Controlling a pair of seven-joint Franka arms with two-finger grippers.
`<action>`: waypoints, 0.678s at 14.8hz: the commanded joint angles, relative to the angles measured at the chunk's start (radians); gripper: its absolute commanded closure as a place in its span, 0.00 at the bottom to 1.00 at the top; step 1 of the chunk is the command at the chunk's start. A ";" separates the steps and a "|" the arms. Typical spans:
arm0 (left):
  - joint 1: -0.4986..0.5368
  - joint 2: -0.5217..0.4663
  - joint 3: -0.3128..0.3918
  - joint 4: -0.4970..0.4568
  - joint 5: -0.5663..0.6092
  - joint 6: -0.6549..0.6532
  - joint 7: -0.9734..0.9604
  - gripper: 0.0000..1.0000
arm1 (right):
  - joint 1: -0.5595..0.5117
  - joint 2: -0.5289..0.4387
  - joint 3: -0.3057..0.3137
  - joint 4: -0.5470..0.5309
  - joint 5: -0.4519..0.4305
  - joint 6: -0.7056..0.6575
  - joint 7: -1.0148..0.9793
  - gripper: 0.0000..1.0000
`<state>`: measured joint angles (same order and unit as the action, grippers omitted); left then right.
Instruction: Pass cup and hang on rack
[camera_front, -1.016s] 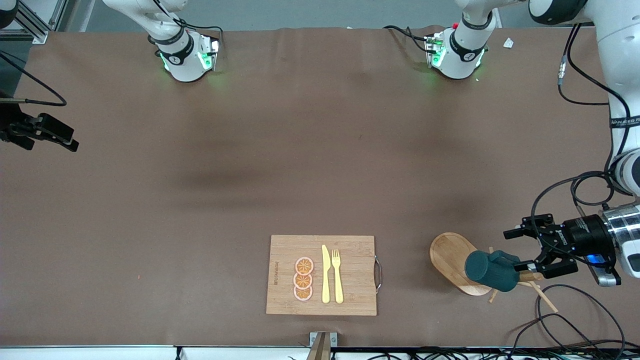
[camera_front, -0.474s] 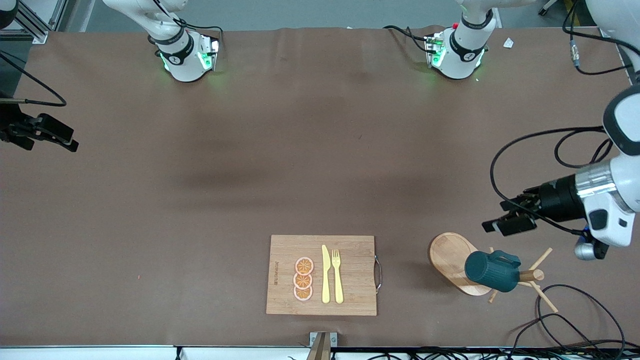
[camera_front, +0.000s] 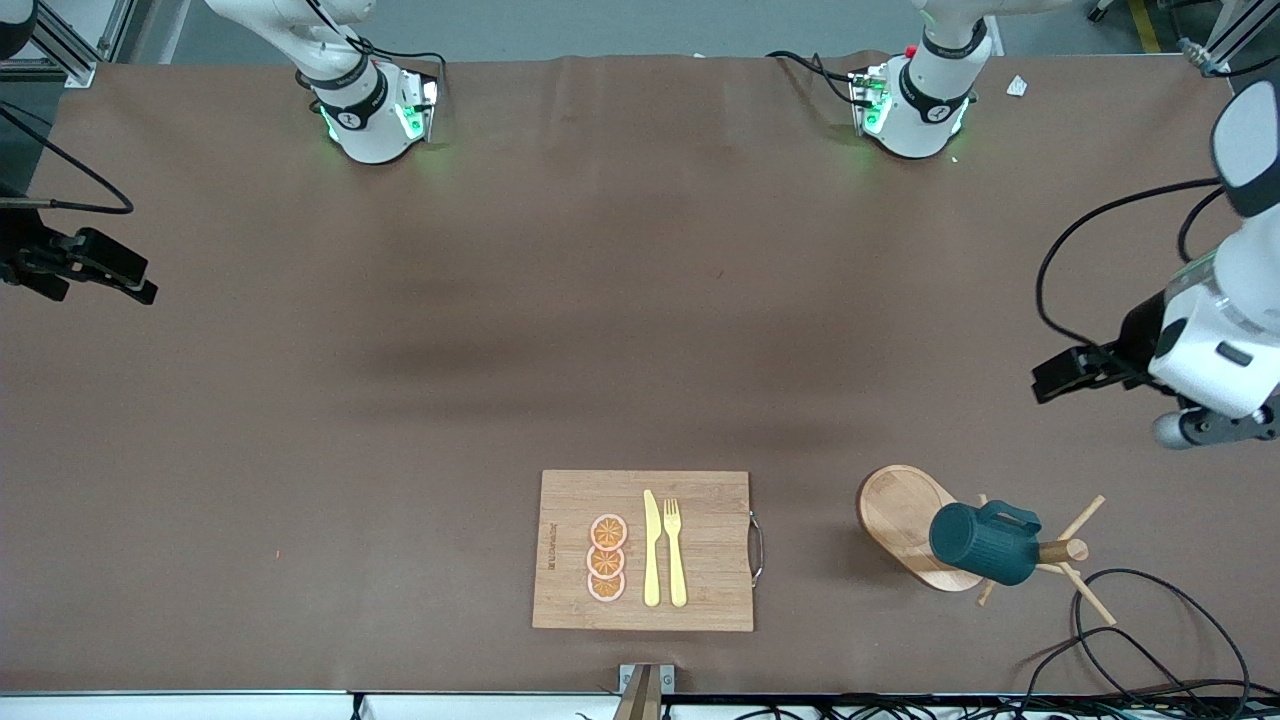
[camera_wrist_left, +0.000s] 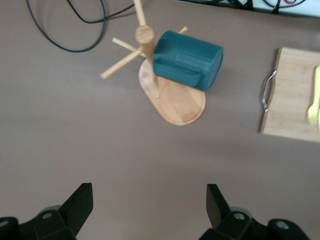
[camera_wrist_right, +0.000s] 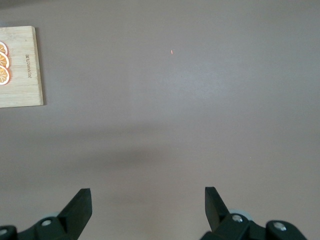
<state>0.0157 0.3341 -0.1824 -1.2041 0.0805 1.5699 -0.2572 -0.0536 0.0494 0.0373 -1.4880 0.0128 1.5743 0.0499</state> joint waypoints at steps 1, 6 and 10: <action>0.029 -0.070 -0.002 -0.023 0.022 -0.048 0.045 0.00 | -0.002 -0.019 0.001 -0.025 -0.011 0.016 0.015 0.00; 0.026 -0.174 0.070 -0.064 0.007 -0.125 0.166 0.00 | -0.003 -0.019 0.001 -0.025 -0.011 0.015 0.015 0.00; 0.027 -0.309 0.130 -0.207 -0.045 -0.125 0.253 0.00 | -0.003 -0.019 0.001 -0.025 -0.011 0.015 0.015 0.00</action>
<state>0.0482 0.1330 -0.0673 -1.2820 0.0648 1.4366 -0.0260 -0.0542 0.0494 0.0357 -1.4887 0.0128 1.5767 0.0504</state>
